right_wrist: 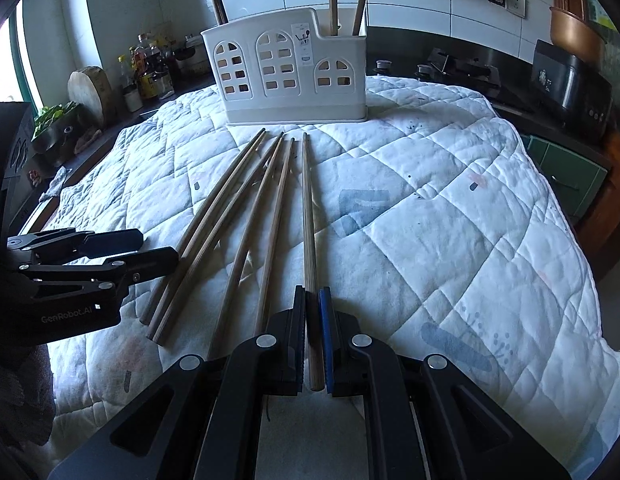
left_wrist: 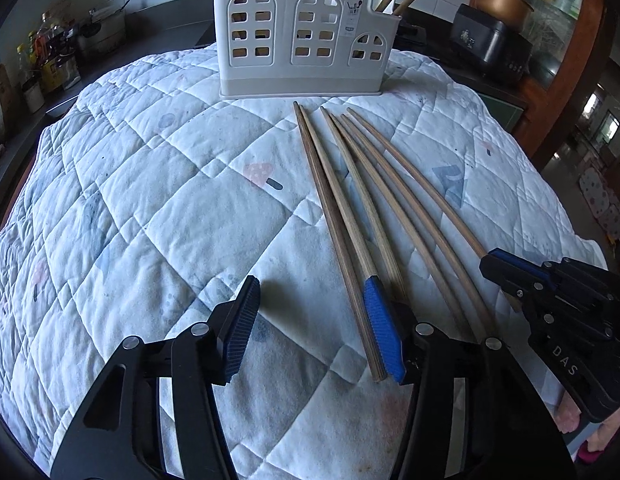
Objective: Organize utensils
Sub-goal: 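Grasp a third wooden chopstick with the left gripper while the right gripper grasps one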
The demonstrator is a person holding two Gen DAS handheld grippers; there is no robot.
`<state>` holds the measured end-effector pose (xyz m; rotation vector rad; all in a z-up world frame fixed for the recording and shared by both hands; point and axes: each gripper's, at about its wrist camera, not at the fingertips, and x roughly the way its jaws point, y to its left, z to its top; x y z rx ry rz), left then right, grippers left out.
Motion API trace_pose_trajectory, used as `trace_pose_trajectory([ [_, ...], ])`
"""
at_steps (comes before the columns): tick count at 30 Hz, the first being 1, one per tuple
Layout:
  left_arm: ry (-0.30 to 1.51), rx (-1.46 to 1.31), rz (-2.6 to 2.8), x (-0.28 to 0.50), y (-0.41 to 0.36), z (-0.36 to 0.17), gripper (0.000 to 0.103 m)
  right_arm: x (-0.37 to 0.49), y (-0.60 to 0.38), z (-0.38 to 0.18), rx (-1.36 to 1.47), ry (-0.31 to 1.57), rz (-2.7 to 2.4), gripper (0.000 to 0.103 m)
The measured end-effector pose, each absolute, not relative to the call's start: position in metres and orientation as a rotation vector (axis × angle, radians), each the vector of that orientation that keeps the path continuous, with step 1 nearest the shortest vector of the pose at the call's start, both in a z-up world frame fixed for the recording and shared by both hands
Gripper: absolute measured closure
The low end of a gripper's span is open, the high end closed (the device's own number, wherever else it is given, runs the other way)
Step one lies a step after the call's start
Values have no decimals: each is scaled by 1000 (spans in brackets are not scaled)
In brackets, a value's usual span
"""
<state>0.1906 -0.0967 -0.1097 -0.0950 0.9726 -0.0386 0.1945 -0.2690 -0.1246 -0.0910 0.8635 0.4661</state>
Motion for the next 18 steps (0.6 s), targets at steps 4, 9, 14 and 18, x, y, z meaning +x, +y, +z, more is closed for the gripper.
trace_pose_trajectory([
  [4,968,-76,-19,191,-99,-110,50,194,-269,-125,-92,863,466,96],
  [9,979,-105,-1,195,-104,-110,56,195,-269,-125,-92,865,465,96],
  [14,976,-88,35,199,-108,-112,66,195,-270,-125,-89,866,465,96],
  [18,969,-70,50,199,-101,-112,75,195,-270,-125,-87,867,465,96],
])
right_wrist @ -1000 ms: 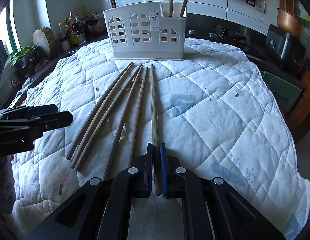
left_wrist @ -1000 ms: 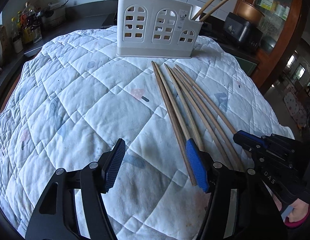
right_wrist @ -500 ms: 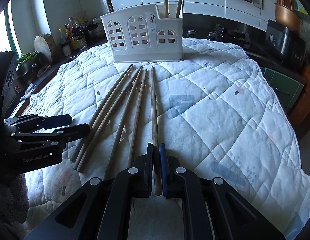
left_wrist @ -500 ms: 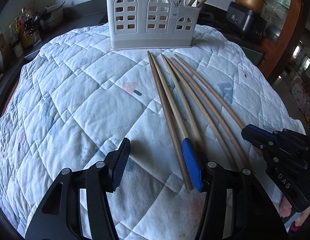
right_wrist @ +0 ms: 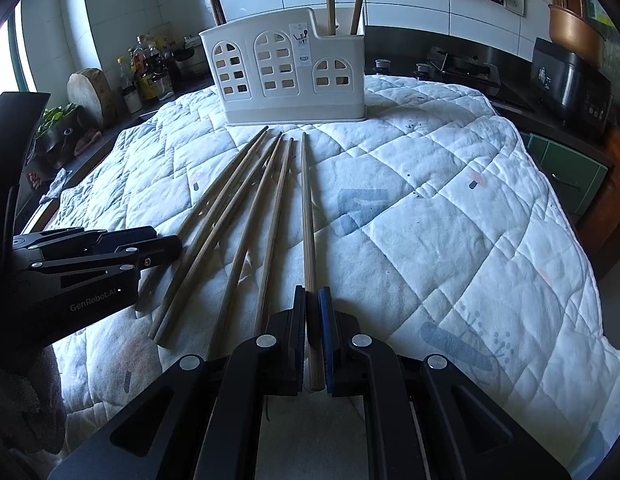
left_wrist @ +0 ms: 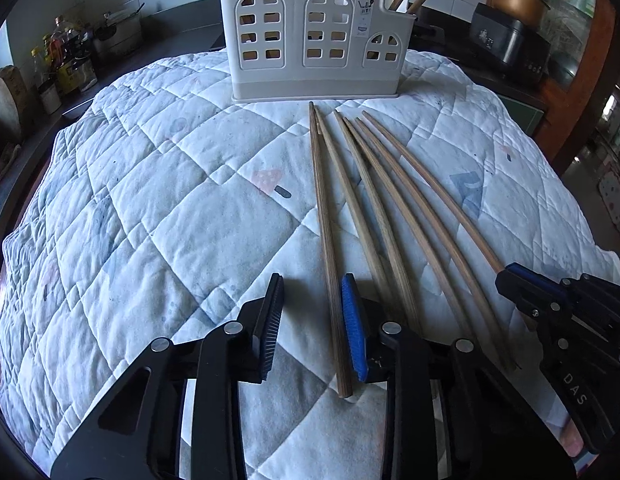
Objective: Organize utensils
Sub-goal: 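Grasp a third wooden chopstick with the left gripper while the right gripper grasps one, then lift the left gripper's chopstick into the white holder while the right gripper inserts its own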
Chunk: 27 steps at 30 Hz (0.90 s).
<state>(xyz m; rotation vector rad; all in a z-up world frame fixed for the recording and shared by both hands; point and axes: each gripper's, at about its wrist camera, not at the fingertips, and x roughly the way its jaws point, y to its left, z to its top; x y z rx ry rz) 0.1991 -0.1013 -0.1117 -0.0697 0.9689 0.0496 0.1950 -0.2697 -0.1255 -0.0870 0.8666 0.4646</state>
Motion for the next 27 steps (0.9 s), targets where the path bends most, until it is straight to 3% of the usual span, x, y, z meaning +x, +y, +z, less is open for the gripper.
trace_pose_trajectory([
  [11,943,-97,3,199,-100,-113,77,198,-269,-128,-86,885,460,96],
  [18,929,-87,-34,200,-89,-112,97,195,-266,-127,-103,877,450,96],
  [27,852,-103,-125,189,-70,-90,97,183,-263,-103,-118,805,444,96],
])
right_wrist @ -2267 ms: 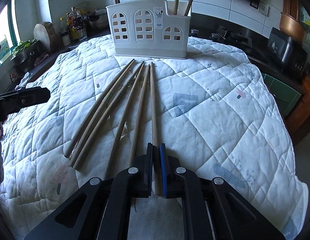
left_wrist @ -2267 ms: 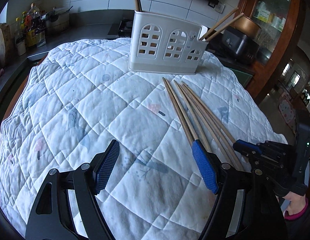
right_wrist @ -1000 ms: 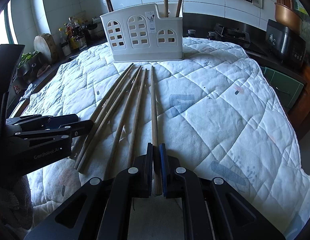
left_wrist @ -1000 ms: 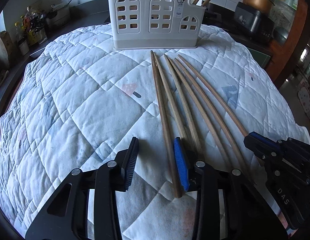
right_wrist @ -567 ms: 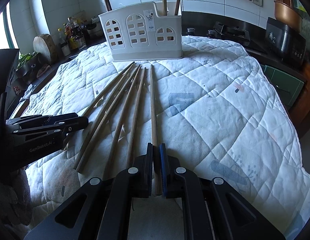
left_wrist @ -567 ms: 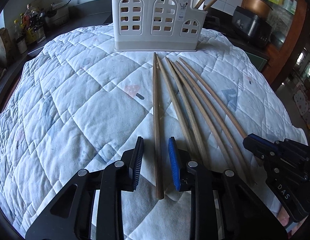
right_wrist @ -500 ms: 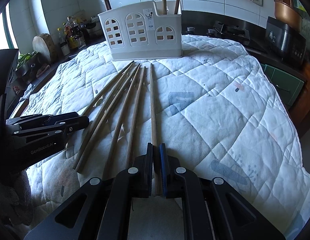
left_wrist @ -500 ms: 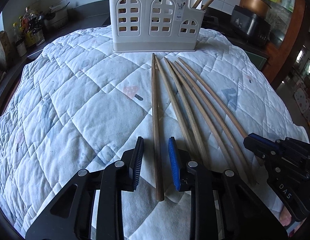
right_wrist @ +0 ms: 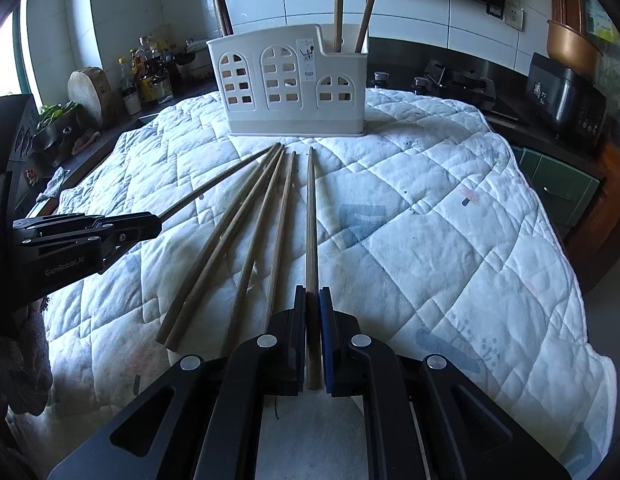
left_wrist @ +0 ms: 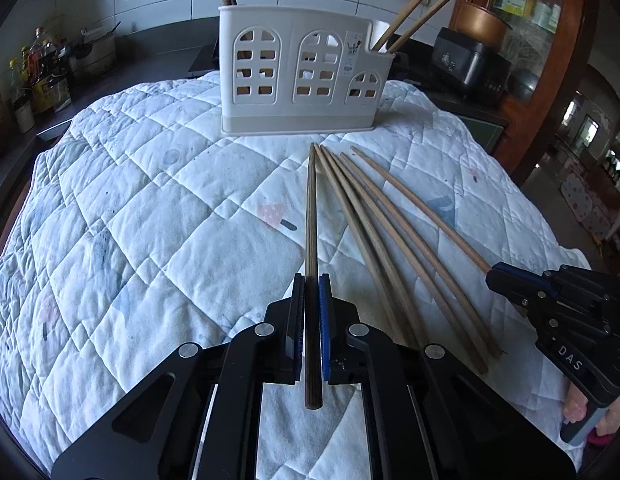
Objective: Organize utensils
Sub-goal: 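Lift the left gripper's chopstick into the white holder while the right gripper inserts its own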
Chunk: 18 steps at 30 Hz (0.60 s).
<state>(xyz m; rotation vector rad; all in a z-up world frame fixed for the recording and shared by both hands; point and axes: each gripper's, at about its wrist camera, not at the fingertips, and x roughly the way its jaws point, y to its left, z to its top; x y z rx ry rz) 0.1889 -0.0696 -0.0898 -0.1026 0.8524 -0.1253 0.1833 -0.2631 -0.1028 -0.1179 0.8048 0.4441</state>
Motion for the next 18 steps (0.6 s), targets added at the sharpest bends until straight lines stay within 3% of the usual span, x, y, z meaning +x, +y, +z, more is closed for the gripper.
trace_pose_trajectory([
  [18,688,-128,-235,189,-43,-16,97,210,-249,13,-143,627,476,96],
])
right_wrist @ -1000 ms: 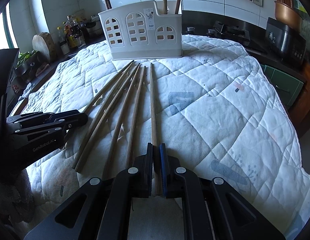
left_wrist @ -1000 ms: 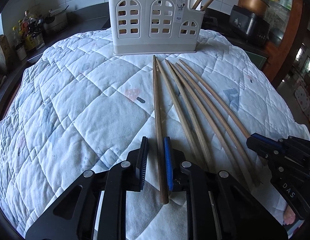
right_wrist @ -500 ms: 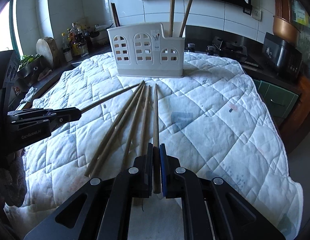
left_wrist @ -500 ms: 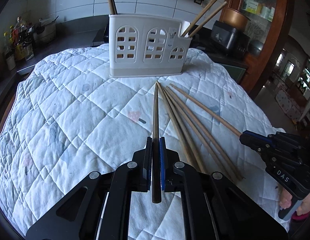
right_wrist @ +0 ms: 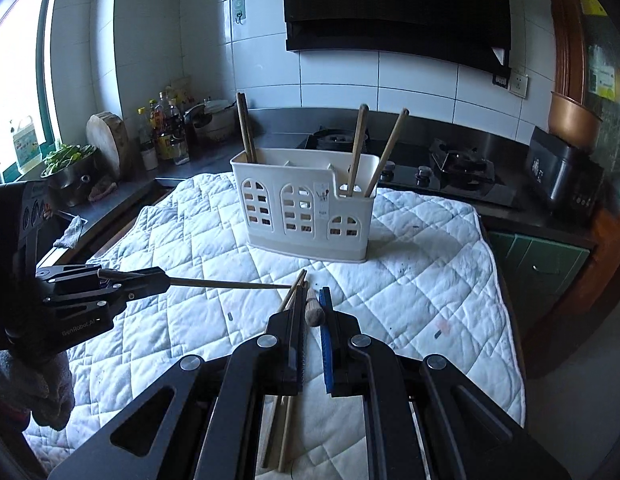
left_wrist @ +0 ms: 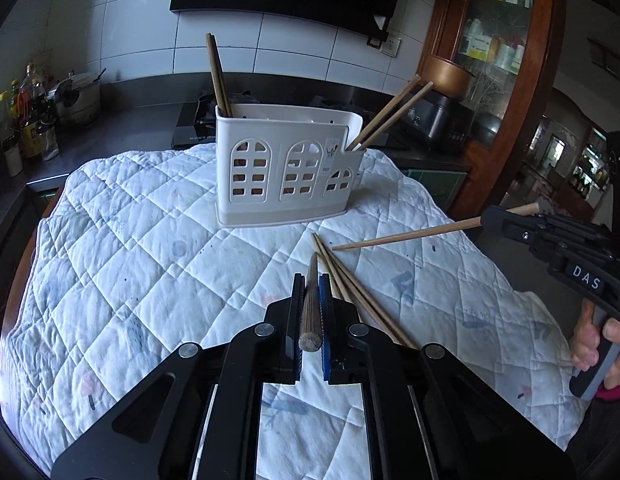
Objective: Organize utensils
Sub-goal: 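Lift the left gripper's chopstick into the white holder while the right gripper inserts its own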
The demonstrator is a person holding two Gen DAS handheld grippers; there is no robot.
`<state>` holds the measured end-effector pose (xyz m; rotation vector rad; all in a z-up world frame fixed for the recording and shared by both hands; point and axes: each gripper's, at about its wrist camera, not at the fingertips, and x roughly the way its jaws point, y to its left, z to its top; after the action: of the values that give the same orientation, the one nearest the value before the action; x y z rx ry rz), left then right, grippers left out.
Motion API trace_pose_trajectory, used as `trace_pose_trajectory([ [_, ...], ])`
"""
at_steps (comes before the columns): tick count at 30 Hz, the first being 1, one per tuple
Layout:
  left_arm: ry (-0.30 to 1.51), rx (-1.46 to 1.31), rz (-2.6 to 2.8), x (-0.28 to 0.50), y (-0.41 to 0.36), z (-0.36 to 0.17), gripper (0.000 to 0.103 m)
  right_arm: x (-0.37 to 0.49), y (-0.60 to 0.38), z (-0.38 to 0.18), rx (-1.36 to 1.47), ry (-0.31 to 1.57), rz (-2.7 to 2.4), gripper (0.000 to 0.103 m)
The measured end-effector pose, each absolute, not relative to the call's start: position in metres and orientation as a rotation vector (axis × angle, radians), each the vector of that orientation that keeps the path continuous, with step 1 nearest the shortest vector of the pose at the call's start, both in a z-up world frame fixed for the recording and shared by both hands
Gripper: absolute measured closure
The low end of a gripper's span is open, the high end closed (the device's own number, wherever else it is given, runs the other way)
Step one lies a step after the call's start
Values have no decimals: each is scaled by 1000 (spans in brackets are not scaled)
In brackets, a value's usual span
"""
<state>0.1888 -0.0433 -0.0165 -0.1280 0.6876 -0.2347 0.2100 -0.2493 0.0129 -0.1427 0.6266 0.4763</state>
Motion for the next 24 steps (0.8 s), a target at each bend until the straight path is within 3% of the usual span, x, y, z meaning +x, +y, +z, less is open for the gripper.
trace_pose_trajectory([
  [17,640,-44,-237,237,-20,59,98,262,-235,138,-207,555,485,96],
  [24,534,-15,-225,244,-13,114,98,286,-230,153,-224,560,437,96],
])
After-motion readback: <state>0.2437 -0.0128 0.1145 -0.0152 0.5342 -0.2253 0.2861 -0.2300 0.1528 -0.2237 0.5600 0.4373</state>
